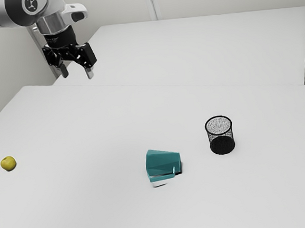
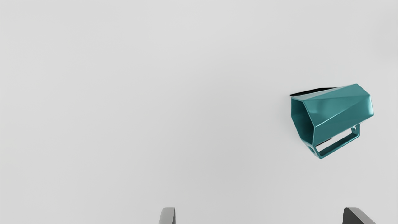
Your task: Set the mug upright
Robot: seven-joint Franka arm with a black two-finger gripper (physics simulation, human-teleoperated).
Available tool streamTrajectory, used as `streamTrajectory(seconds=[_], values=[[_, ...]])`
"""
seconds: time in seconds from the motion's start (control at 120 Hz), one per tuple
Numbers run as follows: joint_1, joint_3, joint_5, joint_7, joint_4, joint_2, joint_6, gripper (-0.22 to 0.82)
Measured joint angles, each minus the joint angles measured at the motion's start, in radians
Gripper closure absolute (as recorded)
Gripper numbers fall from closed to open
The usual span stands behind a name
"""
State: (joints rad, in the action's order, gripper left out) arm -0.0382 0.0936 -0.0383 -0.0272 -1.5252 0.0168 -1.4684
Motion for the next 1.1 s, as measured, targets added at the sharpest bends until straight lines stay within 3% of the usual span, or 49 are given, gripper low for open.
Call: streamTrajectory(seconds=[0.292,0.542,1.1], values=[[0.003,-0.001,0.001,-0.003,-0.012,-0.008,-0.010,0.02],[0.007,-0.014,0.072,-0.002,-0.126,0.005,-0.094,0.02],[-0.008,-0.066,0.579,0.137,-0.606,0.067,-0.588,0.02]])
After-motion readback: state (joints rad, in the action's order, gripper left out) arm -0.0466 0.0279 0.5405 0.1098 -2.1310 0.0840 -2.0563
